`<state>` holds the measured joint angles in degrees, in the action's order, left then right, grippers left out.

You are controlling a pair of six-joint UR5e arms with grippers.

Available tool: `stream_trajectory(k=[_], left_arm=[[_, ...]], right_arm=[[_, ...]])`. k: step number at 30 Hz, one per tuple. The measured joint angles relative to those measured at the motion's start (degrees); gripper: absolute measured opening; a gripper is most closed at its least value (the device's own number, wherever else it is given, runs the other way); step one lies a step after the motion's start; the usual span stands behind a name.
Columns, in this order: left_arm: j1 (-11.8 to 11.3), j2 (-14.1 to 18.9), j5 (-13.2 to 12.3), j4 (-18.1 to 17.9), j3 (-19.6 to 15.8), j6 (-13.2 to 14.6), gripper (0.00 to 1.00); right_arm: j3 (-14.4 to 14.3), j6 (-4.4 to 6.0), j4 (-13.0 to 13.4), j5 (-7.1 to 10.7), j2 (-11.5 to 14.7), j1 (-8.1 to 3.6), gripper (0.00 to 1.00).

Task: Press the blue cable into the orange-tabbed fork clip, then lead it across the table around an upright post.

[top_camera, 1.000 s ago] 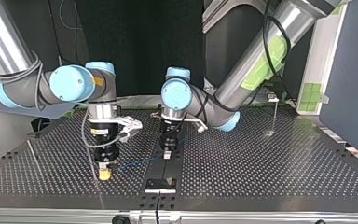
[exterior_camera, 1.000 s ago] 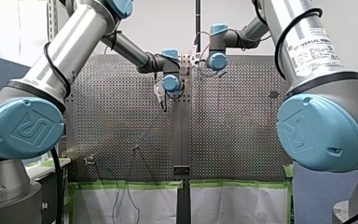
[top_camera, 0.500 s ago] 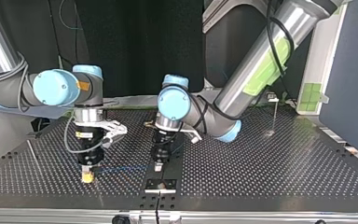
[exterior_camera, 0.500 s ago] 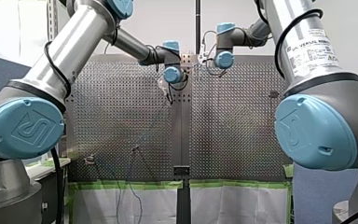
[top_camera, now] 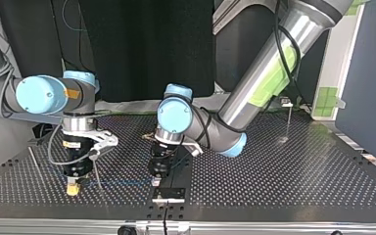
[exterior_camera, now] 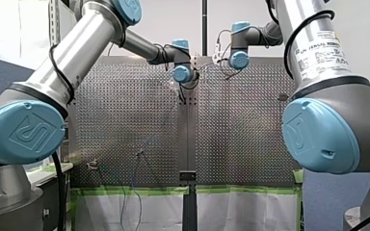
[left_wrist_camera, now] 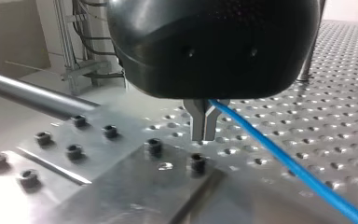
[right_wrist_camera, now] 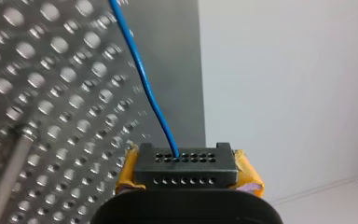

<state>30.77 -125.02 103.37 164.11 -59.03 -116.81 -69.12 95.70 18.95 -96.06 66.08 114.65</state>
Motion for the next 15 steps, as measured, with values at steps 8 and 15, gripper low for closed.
stream_trajectory(k=[8,15], left_arm=[[0.36,-1.03,-1.26,3.27,3.63,-2.61,0.0],[0.78,-1.18,-1.78,3.76,7.08,-4.13,0.0]], right_arm=[[0.02,0.15,-0.1,0.07,0.61,-1.67,0.0],[0.01,0.18,-0.41,0.16,0.72,-3.02,0.0]])
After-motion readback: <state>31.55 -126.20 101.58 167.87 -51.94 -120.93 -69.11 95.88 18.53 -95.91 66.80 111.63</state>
